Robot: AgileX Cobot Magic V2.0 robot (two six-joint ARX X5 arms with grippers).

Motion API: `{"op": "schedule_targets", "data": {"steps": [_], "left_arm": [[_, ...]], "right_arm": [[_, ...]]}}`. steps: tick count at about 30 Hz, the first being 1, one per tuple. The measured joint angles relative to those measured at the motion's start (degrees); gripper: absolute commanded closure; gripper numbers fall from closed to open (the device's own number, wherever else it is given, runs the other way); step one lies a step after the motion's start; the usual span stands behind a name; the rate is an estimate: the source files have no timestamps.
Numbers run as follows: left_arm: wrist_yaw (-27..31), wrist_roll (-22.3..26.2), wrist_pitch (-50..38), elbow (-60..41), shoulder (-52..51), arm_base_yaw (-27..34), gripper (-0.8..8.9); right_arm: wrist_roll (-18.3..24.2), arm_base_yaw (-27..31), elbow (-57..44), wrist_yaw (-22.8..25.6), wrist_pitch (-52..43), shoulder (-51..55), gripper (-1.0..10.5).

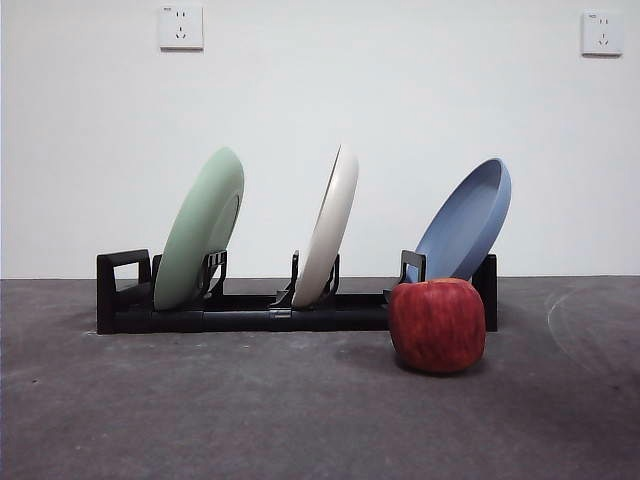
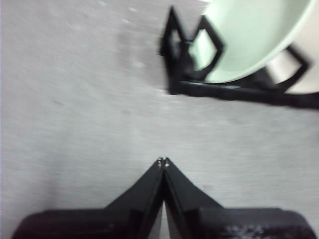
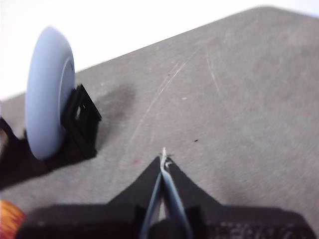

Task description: Take the green plate from the plate rack,put the plate on the table,take the apple from the table,put the apple in the plate

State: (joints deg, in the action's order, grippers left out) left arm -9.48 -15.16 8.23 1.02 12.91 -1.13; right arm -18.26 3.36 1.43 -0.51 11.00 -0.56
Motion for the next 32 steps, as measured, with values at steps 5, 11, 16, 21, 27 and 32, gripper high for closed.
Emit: {"op": "schedule_targets", "data": {"steps": [5,11,16,21,27,32], "left_arm": [[-10.86,-5.05,0.46,4.90,0.72,0.00,8.18],[-16.39,-5.51,3.72,25.46,10.47,0.00,8.18],[-23.56,-4.57,12.85,42.38,22.03,0.00,8.18],[-30.58,0.17,23.39,55.91,31.52,0.00,8.16],[-32.57,7.02,33.46,68.54,40.83,-0.20,5.88],[-32.50,8.68,33.40,74.55,45.22,-0.37,3.14]], "right_arm": [[-9.38,0.00,2.80,-7.10,-2.93,-0.63,9.6],[-9.81,0.00,22.21,-17.68,-3.32,-12.87,9.6],[-10.14,0.00,36.79,-31.04,-3.10,-26.23,9.4],[-10.45,0.00,47.91,-41.64,-1.51,-36.06,9.3],[-8.33,-1.31,59.60,-44.28,8.20,-44.87,6.4],[-4.72,-4.59,67.87,-44.24,15.58,-50.75,4.6]]}}
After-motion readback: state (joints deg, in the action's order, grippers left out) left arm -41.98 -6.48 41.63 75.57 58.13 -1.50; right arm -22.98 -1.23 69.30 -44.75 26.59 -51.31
